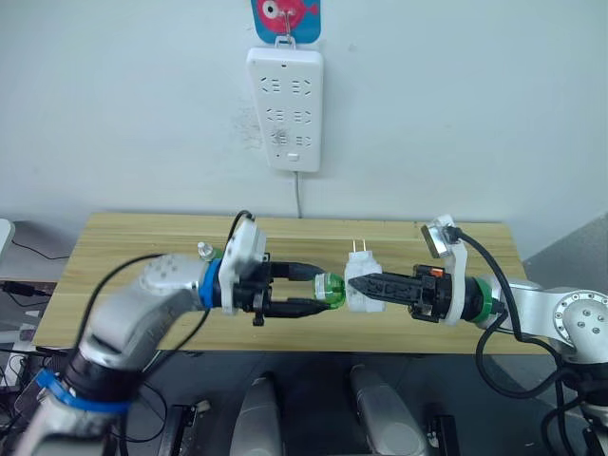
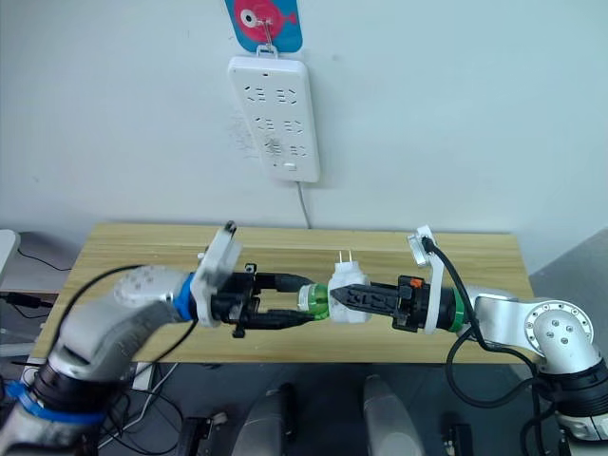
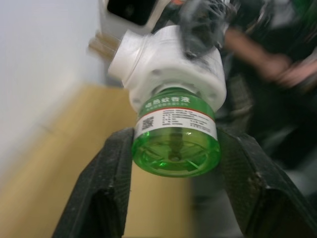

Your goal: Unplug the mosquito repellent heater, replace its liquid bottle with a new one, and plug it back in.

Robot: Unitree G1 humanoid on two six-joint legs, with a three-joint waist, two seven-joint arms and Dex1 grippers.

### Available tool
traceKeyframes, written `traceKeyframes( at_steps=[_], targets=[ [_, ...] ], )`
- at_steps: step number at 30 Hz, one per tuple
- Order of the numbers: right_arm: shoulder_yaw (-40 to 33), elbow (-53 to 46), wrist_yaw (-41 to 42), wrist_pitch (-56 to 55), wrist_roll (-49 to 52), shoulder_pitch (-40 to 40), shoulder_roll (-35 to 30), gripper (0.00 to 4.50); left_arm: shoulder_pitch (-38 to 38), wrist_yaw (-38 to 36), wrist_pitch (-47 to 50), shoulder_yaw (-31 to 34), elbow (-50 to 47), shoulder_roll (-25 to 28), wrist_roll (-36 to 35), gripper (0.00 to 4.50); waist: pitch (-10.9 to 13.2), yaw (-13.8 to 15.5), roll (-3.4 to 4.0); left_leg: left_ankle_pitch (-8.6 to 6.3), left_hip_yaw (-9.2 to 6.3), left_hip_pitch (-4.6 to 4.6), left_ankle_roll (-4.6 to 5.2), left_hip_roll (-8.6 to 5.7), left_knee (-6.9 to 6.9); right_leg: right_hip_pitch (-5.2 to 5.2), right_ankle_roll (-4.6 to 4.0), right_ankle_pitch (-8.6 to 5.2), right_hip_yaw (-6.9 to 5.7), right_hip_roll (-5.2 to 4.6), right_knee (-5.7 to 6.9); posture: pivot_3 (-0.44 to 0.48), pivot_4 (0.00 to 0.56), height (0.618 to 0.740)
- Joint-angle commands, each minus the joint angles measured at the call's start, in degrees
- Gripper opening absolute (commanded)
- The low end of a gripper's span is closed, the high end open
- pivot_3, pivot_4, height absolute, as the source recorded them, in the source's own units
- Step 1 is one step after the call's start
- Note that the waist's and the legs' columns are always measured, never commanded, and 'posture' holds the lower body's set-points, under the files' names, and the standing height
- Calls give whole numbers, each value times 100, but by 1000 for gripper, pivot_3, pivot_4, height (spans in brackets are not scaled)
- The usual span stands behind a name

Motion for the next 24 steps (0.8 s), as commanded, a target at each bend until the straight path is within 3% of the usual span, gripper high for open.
traceKeyframes(
  at_steps=[1, 9, 11, 15, 18, 20, 24],
  targets=[
    [-6, -263, 86, 78, 85, 17, -5, 3034, -366, 179, 1095, 366, 430, 28, -689, 2238, 0, -14, 0, 0, 4, -1, 0, -1, -2, 0, 0, 0, 2, 0, -6, -225, 304, 733],
    [-32, -263, 76, 63, 101, 37, -25, 3034, -187, 211, 588, 278, 238, -138, 62, 2238, 0, 3, 1, -2, -4, 1, 1, 5, -23, -9, 1, 0, -8, 5, 0, -232, 303, 733],
    [-47, -266, 65, 59, 112, 52, -37, 3034, -19, 3, 98, 168, 118, -81, 475, 2971, 0, 6, 1, -2, -1, 0, 1, 4, -21, -9, 1, 0, -5, 3, -4, -233, 302, 733],
    [-72, -276, 43, 58, 131, 81, -58, 3034, 430, -332, -1411, 101, 37, -69, 1583, 4159, 0, 5, 1, -1, 7, 1, 1, 4, -19, -9, 0, 0, 3, 2, -5, -234, 299, 733],
    [-81, -277, 45, 48, 130, 95, -71, 3034, 829, -473, -2714, 150, 134, -201, 2340, 4176, 0, 9, 1, -1, 12, 2, 1, 4, -19, -9, -2, 0, 7, 0, -7, -232, 297, 733],
    [-81, -270, 52, 49, 116, 91, -65, 3033, 1158, -588, -4094, 218, 264, -418, 2863, 4176, 0, 17, 0, -1, 15, 2, 1, 3, -19, -9, -3, -1, 9, -3, -9, -231, 295, 733],
    [-69, -264, 60, 51, 100, 72, -54, 3033, 1603, -474, -5515, 334, 310, -863, 3260, 4176, -1, 21, 1, -2, 25, -1, 1, 0, -19, -9, -3, 0, 14, -12, -13, -229, 293, 733]
  ],
)
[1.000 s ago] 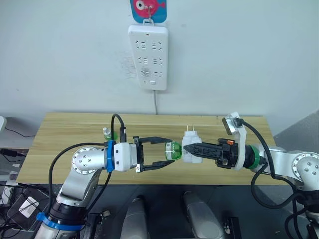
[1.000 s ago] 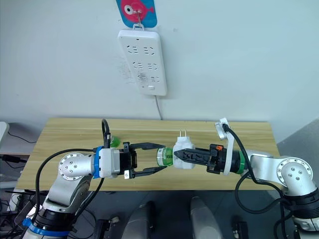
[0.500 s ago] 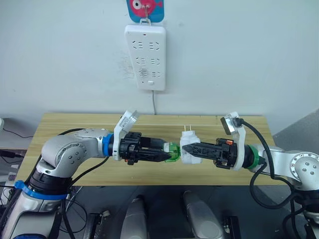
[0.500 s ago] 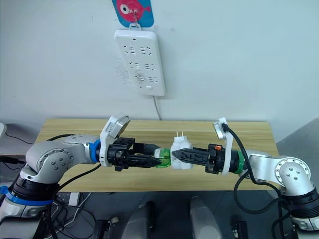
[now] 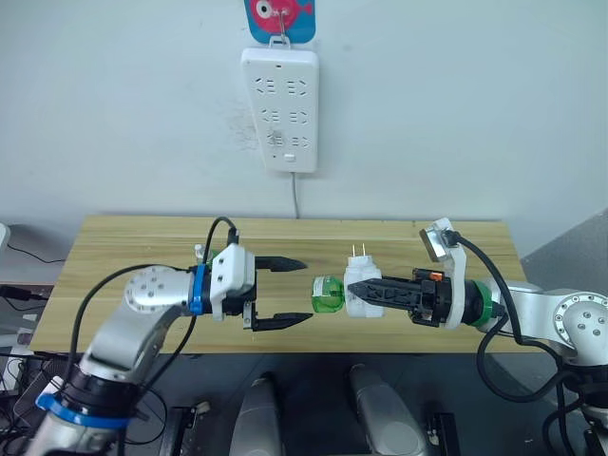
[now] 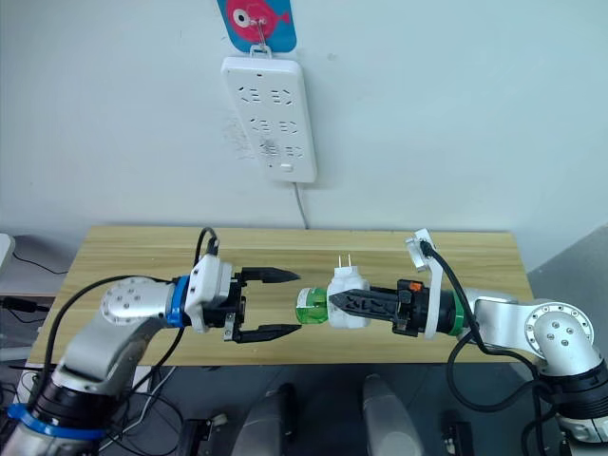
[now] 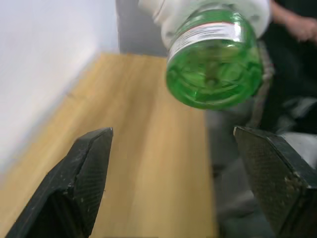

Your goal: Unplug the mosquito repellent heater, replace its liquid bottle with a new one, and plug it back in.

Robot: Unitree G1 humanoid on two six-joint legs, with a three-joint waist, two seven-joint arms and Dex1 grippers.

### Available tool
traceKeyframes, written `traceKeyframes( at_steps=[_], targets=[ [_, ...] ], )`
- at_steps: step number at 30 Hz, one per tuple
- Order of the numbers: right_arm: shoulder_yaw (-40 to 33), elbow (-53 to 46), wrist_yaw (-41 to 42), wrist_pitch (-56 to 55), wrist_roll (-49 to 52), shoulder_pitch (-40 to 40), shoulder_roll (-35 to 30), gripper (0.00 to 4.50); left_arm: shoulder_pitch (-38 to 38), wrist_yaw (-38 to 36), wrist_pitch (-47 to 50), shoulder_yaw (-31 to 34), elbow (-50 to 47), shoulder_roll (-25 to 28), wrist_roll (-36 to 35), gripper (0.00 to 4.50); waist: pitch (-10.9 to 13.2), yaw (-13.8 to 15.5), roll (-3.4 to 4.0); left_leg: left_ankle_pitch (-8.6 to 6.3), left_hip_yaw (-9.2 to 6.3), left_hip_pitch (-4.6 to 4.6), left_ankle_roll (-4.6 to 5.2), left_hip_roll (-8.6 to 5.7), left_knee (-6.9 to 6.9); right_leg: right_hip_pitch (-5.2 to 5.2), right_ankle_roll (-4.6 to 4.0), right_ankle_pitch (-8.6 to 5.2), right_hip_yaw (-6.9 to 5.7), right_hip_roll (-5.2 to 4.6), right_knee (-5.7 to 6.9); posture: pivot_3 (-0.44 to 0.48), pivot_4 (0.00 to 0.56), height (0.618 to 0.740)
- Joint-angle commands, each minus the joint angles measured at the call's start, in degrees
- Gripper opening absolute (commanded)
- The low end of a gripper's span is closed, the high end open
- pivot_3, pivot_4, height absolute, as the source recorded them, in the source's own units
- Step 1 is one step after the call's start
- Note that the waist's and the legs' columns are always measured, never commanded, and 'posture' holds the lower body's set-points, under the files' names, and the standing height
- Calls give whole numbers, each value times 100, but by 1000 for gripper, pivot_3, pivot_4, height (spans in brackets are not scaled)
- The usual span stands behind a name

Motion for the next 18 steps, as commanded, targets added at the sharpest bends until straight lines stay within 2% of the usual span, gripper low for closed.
traceKeyframes(
  at_steps=[1, 7, 13, 16, 18],
  targets=[
    [-88, -216, 111, 17, 134, -5, 8, 3033, 214, -11, -1340, 138, -123, -288, 297, 4176, 0, 0, 0, 0, 0, 0, 0, 0, 0, 0, 0, 0, 0, 0, 1, -229, 293, 733],
    [-61, -199, 105, 20, 143, -54, 30, 3033, 172, 262, -2137, 0, -50, -750, 497, 4176, 0, 2, 0, 0, 1, 0, 0, -2, 11, 4, 2, 0, 3, 1, 3, -230, 290, 733],
    [-58, -196, 83, 27, 165, -78, 31, 3033, 222, 248, -2045, -230, -67, -751, 531, 4176, -1, -5, 0, 0, -2, 1, 0, -1, 14, 5, 4, 1, 2, 4, 6, -233, 292, 733],
    [-64, -198, 66, 26, 179, -82, 28, 3033, 185, 270, -2008, -268, -76, -756, 503, 3577, -1, -10, 0, 0, -2, 1, 0, -1, 13, 4, 4, 1, 1, 5, 6, -234, 295, 733],
    [-65, -200, 59, 24, 185, -81, 30, 3033, 130, 262, -1819, -288, -95, -703, 462, 2903, -1, -11, 0, 0, -2, 1, 0, -1, 13, 5, 4, 1, 1, 5, 7, -233, 296, 733]
  ],
)
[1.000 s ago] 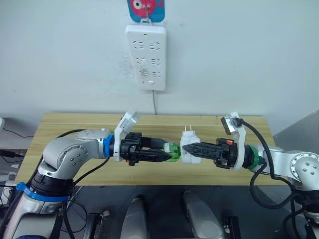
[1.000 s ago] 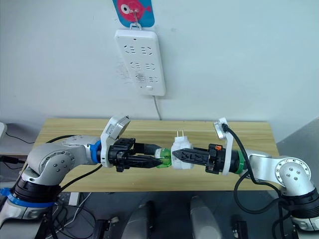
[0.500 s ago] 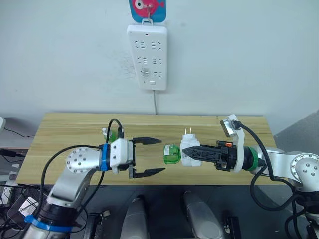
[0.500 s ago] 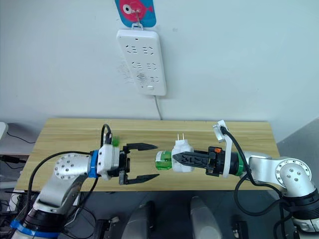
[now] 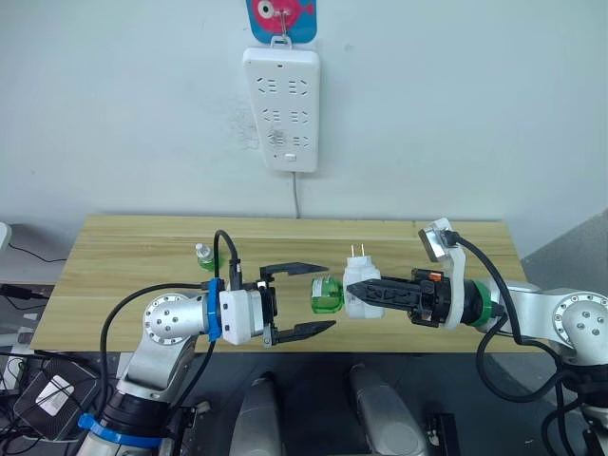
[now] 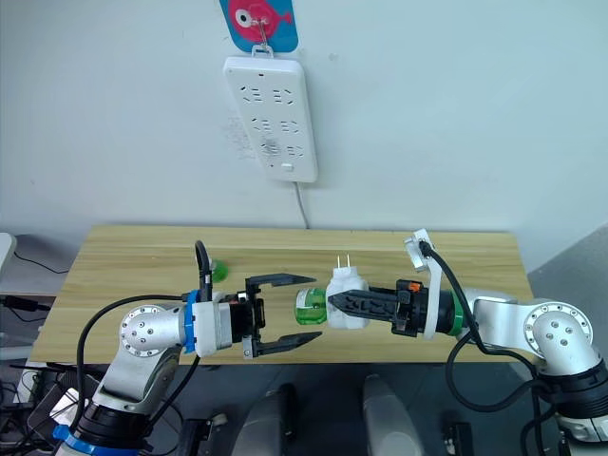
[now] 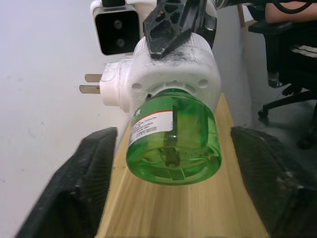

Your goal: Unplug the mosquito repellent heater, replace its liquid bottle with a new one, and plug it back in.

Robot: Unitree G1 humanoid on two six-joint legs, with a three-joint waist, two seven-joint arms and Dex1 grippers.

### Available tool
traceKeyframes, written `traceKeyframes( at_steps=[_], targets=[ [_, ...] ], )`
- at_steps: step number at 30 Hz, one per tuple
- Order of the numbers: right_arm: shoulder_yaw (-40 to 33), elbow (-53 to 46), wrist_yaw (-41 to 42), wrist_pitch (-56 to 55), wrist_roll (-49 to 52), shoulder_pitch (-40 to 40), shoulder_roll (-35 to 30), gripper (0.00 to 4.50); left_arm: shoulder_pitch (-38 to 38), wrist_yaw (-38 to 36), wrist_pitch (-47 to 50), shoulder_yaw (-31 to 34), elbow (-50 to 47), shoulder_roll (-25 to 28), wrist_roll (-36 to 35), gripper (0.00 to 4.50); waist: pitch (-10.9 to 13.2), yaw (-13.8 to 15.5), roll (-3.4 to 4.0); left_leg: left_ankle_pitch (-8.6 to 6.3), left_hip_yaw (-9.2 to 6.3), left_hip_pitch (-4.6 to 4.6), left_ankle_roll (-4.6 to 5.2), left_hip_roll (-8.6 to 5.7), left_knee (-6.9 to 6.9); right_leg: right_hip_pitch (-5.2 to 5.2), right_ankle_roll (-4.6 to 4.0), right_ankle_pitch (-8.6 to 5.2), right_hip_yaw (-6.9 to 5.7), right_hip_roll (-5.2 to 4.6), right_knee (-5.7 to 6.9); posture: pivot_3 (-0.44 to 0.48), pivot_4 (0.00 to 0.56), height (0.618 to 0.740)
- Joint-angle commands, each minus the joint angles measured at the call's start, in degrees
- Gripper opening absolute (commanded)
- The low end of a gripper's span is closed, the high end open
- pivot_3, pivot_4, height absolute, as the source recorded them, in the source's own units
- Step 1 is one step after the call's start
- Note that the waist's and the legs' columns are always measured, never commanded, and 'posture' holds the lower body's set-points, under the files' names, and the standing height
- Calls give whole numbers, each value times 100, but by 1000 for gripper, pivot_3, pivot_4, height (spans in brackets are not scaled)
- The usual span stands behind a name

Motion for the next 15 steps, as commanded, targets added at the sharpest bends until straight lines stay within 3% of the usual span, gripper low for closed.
traceKeyframes(
  at_steps=[1, 2, 5, 10, 15],
  targets=[
    [-74, -198, 54, -3, 186, -57, 15, 3033, -73, -7, 294, -60, -161, 93, -170, 2665, 0, -3, 0, 0, 0, 0, 0, 0, 0, 0, 0, 0, 0, 0, 0, -233, 297, 733],
    [-75, -202, 53, -3, 189, -55, 16, 3033, -119, -31, 454, -65, -219, 137, -237, 2307, 0, -4, 0, 0, 0, 0, 0, 0, 1, 0, 0, 0, 0, 0, 0, -232, 297, 733],
    [-82, -215, 60, 1, 178, -42, 12, 3033, -303, -151, 1626, -144, -571, 516, -662, 2226, 0, -8, 0, 0, -1, 0, 0, 0, 1, 0, 0, 0, 1, 0, 1, -230, 299, 733],
    [-73, -250, 161, 61, 68, -14, -25, 3033, -1357, 399, 6083, 116, -881, 1466, -3335, 2226, 1, -8, 0, 0, -13, 0, 0, 1, 2, 1, 1, -1, -8, 3, 6, -222, 301, 733],
    [-53, -299, 261, 73, -2, 25, -69, 3033, -2059, 124, 7868, 390, -260, 1936, -4501, 2226, 1, -27, 0, -1, -14, 0, 1, 1, -5, -3, 2, -1, -13, 5, 4, -226, 303, 733]
  ],
)
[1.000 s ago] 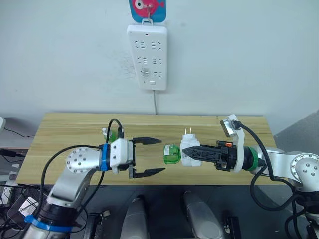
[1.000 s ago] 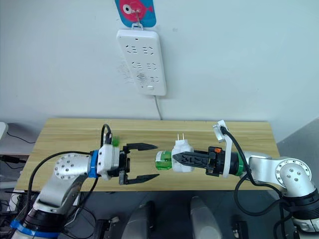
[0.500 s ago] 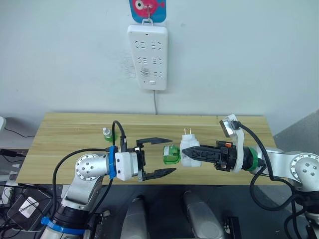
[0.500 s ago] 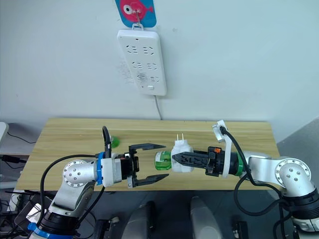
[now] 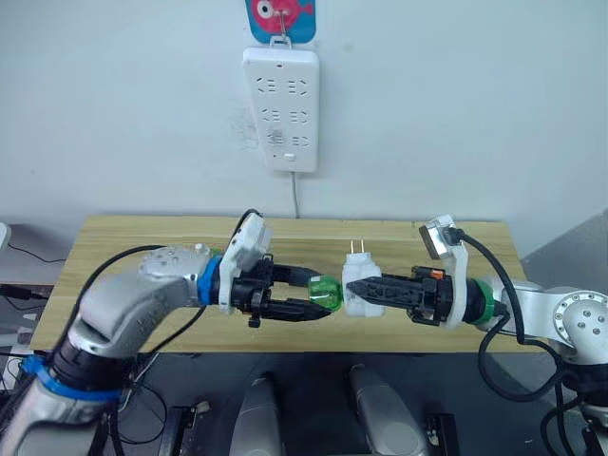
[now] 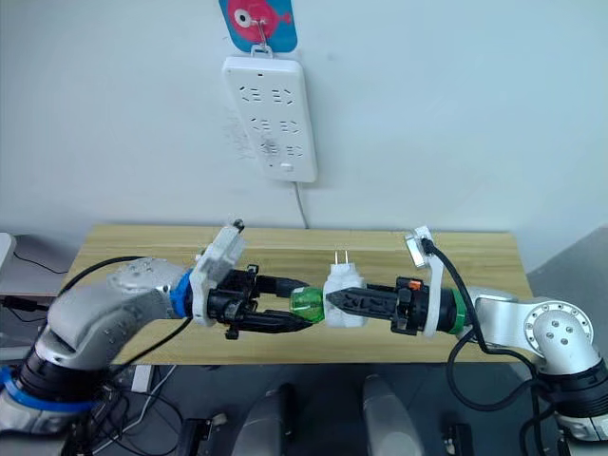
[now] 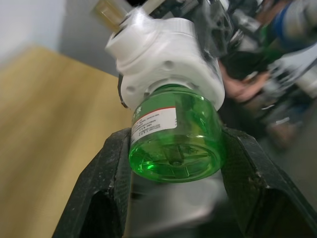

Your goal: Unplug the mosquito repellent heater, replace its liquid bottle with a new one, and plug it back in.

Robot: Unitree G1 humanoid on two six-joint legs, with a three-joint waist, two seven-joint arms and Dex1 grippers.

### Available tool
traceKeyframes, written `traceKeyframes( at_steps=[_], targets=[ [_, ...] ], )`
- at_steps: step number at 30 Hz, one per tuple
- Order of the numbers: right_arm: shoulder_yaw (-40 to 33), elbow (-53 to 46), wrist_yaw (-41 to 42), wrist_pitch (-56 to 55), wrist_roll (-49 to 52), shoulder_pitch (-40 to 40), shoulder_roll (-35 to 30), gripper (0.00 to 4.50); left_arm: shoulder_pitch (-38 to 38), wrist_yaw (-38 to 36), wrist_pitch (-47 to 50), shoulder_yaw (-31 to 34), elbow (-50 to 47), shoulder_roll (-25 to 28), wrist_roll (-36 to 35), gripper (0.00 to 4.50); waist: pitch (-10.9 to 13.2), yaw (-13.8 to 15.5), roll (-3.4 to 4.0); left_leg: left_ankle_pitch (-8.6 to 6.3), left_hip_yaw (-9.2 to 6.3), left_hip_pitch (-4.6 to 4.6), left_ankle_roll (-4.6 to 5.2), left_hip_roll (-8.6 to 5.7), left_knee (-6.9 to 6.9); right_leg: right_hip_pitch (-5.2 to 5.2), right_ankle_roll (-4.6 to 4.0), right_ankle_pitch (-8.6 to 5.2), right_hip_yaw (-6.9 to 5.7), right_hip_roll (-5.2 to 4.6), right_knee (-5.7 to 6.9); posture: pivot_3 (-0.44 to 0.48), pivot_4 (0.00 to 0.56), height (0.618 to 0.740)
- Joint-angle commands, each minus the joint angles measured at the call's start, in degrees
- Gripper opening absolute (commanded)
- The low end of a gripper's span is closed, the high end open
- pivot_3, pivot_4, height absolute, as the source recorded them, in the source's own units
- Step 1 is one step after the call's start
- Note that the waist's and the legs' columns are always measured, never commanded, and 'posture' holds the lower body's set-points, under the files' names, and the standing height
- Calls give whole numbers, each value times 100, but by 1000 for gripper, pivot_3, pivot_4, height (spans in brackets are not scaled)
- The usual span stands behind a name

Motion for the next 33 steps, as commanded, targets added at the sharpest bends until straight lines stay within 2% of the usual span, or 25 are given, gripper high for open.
traceKeyframes(
  at_steps=[1, 6, 10, 17, 20, 24, 27, 29, 31, 33],
  targets=[
    [-70, -169, 42, 82, -20, 79, -117, 3033, -311, 31, 1044, 516, 461, 250, -697, 2226, 0, -4, 0, 0, -2, 0, 0, 2, -3, -1, 0, 0, -2, 2, 1, -228, 304, 733],
    [-89, -231, 72, 74, -32, 154, -178, 3033, -557, 48, 1650, 655, 752, 249, -990, 2226, 0, 2, 0, 0, -10, 0, 0, 3, -8, -2, 0, 0, -7, 5, 1, -229, 305, 733],
    [-87, -233, 80, 60, -35, 153, -190, 3033, -506, 71, 1756, 689, 667, 220, -1010, 2226, 0, 10, 0, 0, -9, 0, 0, 3, -7, -2, 0, 0, -6, 4, 0, -229, 304, 733],
    [-72, -201, 85, 48, -39, 108, -176, 3033, 15, 218, 837, 470, 122, 4, -176, 2226, 0, 24, 0, 0, -4, 0, 0, 2, -6, -2, -1, 0, -2, 1, -2, -226, 304, 733],
    [-72, -194, 63, 46, -17, 107, -171, 3033, 242, -64, 251, 314, -30, 26, 303, 3245, 0, 25, 0, 0, -4, 1, 0, 2, -7, -2, -1, 0, -2, 1, -2, -228, 306, 733],
    [-84, -190, 29, 36, 30, 125, -186, 3033, 677, -566, -1092, 145, -197, 195, 1407, 4483, 0, 28, 0, 0, 0, 1, -1, 2, -6, -2, -2, 0, 1, 1, -3, -228, 306, 733],
    [-96, -188, 27, 35, 39, 139, -190, 3033, 1104, -872, -1960, 31, -247, 325, 2087, 4500, 0, 25, 1, 0, 7, 2, -1, 2, -11, -4, -4, 0, 7, -1, -5, -227, 306, 733],
    [-96, -188, 26, 31, 34, 146, -184, 3033, 1339, -680, -2890, 66, -176, 34, 2634, 4500, 0, 34, 1, 0, 6, 2, -1, 2, -11, -4, -4, -1, 6, -2, -6, -227, 305, 733],
    [-83, -181, 22, 26, 26, 134, -162, 3033, 1704, -280, -4476, 204, 73, -555, 3377, 4500, 0, 48, 1, 0, 8, 0, -1, 1, -10, -4, -5, -1, 7, -5, -9, -229, 306, 733],
    [-79, -182, 19, 25, 26, 130, -152, 3033, 1921, -187, -5502, 308, 261, -917, 3735, 4500, 1, 51, -2, 0, 14, -2, -1, -4, -7, -1, -5, 0, 9, -14, -13, -230, 306, 733]
  ],
)
